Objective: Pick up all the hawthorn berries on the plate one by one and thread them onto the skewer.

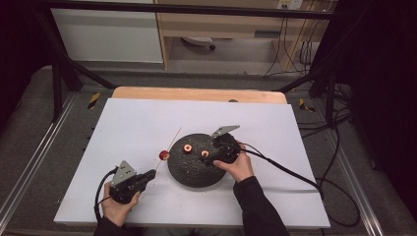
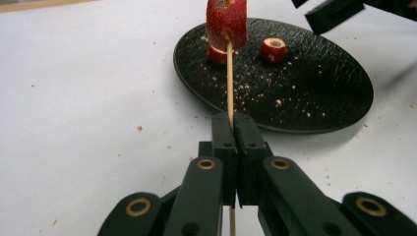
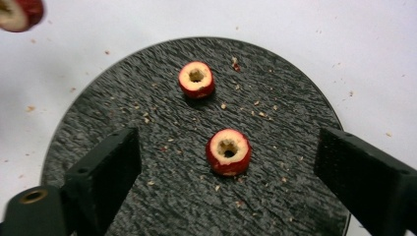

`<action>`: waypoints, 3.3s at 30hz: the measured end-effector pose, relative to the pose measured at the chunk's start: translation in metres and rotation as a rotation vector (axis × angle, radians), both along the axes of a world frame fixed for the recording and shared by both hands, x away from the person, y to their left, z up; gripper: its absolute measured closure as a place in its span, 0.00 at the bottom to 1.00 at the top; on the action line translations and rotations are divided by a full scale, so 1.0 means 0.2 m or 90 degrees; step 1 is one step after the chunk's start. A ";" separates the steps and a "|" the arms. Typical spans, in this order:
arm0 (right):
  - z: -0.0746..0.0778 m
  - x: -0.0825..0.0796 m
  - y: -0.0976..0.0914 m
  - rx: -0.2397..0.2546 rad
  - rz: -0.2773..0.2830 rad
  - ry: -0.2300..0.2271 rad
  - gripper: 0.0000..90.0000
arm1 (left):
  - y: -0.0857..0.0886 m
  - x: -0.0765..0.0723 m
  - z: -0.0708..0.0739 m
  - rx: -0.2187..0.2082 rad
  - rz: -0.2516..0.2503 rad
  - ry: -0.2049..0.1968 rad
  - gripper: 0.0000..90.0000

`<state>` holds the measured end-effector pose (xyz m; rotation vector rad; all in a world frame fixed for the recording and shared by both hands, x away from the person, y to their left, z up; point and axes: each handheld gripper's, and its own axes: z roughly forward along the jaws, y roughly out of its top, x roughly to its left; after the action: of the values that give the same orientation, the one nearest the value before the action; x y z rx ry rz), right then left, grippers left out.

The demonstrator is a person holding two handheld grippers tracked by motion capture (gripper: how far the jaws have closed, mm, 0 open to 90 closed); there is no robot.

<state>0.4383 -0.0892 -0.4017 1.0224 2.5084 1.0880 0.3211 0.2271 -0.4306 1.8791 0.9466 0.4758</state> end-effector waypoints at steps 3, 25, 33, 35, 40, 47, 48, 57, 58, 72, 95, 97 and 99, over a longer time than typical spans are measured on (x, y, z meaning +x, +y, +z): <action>0.01 0.04 0.03 -0.030 0.005 0.015 0.21 | 0.03 0.00 -0.01 -0.003 -0.001 0.008 0.98; -0.06 0.18 0.13 -0.144 0.071 0.113 0.55 | 0.05 0.01 -0.03 0.006 -0.005 0.020 0.98; -0.07 0.19 0.14 -0.143 0.077 0.131 0.66 | 0.05 0.01 -0.04 0.010 -0.008 0.023 0.98; -0.07 0.19 0.14 -0.140 0.075 0.137 0.66 | 0.05 0.01 -0.04 0.011 -0.008 0.023 0.98; -0.05 0.18 0.13 -0.129 0.069 0.143 0.67 | 0.05 0.01 -0.04 0.012 -0.008 0.022 0.98; 0.01 0.17 0.11 -0.093 0.043 0.142 0.67 | 0.05 0.01 -0.03 0.011 -0.008 0.020 0.98; 0.02 0.16 0.10 -0.084 0.035 0.145 0.67 | 0.05 0.01 -0.03 0.011 -0.008 0.020 0.98; 0.09 0.10 0.07 -0.026 0.004 0.129 0.67 | 0.05 0.00 -0.03 0.011 -0.009 0.016 0.98; 0.09 0.10 0.07 -0.026 0.004 0.129 0.67 | 0.04 0.00 -0.03 0.010 -0.009 0.016 0.98; 0.04 -0.02 -0.03 0.137 -0.052 0.080 0.67 | 0.04 0.00 -0.03 0.010 -0.009 0.015 0.98; -0.05 -0.12 -0.06 0.372 -0.144 0.001 0.67 | 0.02 -0.01 -0.03 0.008 -0.014 0.011 0.98; -0.05 -0.13 -0.06 0.385 -0.148 -0.005 0.67 | 0.02 -0.01 -0.03 0.007 -0.014 0.011 0.98; -0.05 -0.13 -0.05 0.404 -0.155 -0.011 0.67 | 0.01 -0.01 -0.03 0.006 -0.013 0.009 0.98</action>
<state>0.4118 -0.0999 -0.4121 1.4076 1.9740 1.8435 0.3188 0.2300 -0.4364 1.9016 0.9349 0.4554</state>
